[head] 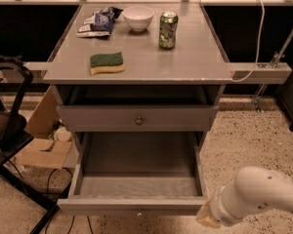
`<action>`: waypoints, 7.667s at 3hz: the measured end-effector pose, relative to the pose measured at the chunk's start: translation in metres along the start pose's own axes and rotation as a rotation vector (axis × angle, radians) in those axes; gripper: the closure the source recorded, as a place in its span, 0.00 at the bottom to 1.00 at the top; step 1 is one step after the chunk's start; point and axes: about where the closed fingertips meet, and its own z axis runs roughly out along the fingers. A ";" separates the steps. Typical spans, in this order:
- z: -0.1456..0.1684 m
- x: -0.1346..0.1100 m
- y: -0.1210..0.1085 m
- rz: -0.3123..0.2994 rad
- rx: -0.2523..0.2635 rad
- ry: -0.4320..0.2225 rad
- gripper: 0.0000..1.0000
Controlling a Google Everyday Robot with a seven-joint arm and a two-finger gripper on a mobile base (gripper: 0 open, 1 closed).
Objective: Close middle drawer
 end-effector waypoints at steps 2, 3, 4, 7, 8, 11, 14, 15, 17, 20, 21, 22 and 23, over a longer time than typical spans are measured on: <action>0.136 -0.009 -0.014 -0.002 -0.018 -0.022 1.00; 0.175 -0.016 -0.026 0.007 0.002 -0.057 1.00; 0.177 -0.017 -0.025 0.008 0.003 -0.059 1.00; 0.166 -0.039 -0.048 0.001 0.072 -0.100 1.00; 0.153 -0.063 -0.072 -0.007 0.116 -0.138 1.00; 0.125 -0.141 -0.142 -0.003 0.219 -0.263 1.00; 0.123 -0.167 -0.167 0.028 0.247 -0.308 1.00; 0.128 -0.184 -0.187 0.065 0.261 -0.323 1.00; 0.129 -0.188 -0.191 0.070 0.263 -0.326 0.62; 0.129 -0.188 -0.191 0.070 0.263 -0.326 0.00; 0.129 -0.189 -0.191 0.070 0.263 -0.326 0.00; 0.129 -0.189 -0.191 0.070 0.263 -0.326 0.18; 0.126 -0.186 -0.188 0.065 0.261 -0.324 0.41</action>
Offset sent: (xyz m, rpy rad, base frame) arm 0.0452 0.0875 -0.1947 0.0683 -0.0242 -0.0016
